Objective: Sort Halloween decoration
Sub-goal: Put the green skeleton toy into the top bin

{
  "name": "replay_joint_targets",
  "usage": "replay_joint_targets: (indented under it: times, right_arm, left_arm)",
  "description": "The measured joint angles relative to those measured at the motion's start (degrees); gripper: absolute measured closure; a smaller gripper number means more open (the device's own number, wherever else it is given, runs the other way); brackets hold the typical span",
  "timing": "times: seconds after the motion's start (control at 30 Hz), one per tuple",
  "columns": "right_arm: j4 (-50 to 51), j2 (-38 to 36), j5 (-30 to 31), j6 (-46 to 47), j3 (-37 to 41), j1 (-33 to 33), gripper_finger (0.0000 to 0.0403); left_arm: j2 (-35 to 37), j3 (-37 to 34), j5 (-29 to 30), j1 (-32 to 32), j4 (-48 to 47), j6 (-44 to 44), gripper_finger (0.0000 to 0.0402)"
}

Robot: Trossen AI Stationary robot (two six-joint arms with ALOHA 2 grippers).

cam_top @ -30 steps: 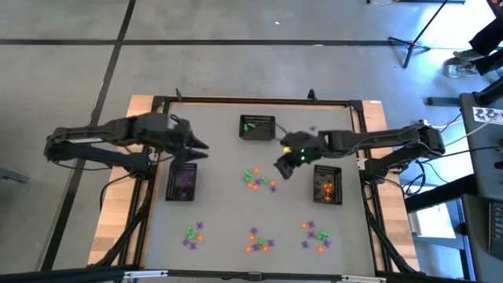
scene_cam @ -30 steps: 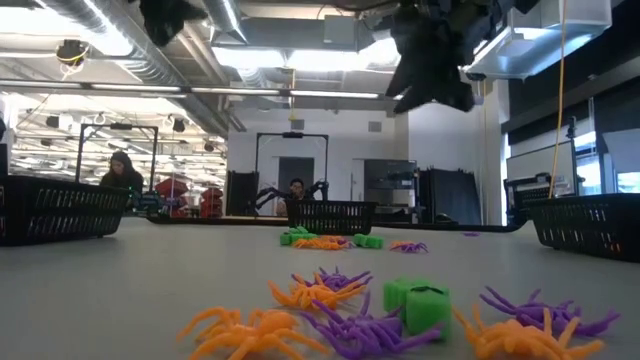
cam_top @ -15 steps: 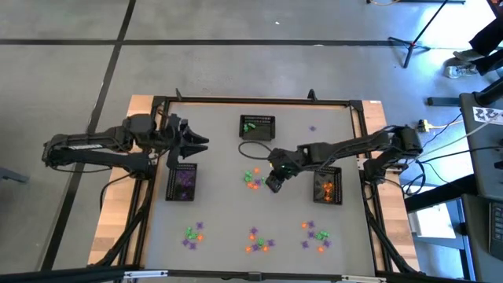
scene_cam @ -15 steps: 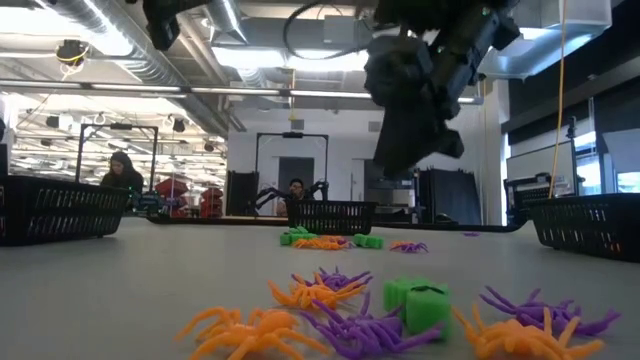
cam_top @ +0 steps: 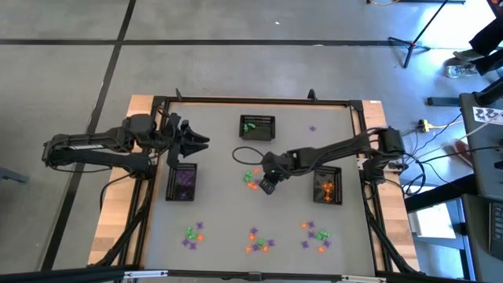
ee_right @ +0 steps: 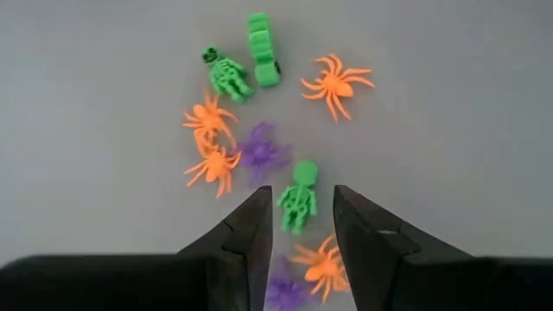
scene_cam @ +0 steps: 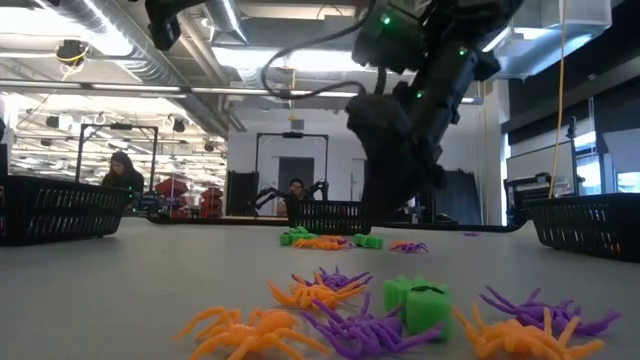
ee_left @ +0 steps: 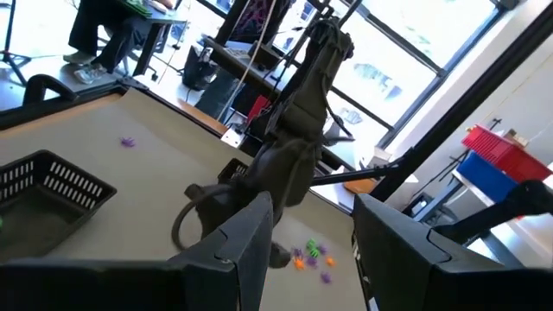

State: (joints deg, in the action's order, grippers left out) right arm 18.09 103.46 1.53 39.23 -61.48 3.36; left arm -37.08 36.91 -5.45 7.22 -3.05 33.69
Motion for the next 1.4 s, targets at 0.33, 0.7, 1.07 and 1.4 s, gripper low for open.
replay_joint_targets:
  times: [0.33, 0.7, 1.07, 1.4]
  right_arm:
    - [0.0, 5.6, 0.8, -2.3, -2.2, 0.1, 0.0282]
    - [3.3, 5.7, 0.3, -4.1, -2.6, 0.0, 0.0365]
    - [11.4, 5.9, -2.0, -6.3, -12.6, 0.0, 0.0363]
    - [20.7, 5.8, -0.1, -14.7, -29.5, -4.8, 0.0368]
  left_arm:
    - [0.0, 0.0, 0.2, 0.0, 0.0, 1.8, 0.0247]
    - [-0.1, 0.0, 0.6, 0.0, -0.4, 1.8, 0.0247]
    - [-0.1, 0.0, 0.5, 0.0, -1.5, 0.2, 0.0248]
    - [-0.1, 0.0, 0.3, 0.0, -2.1, 0.2, 0.0248]
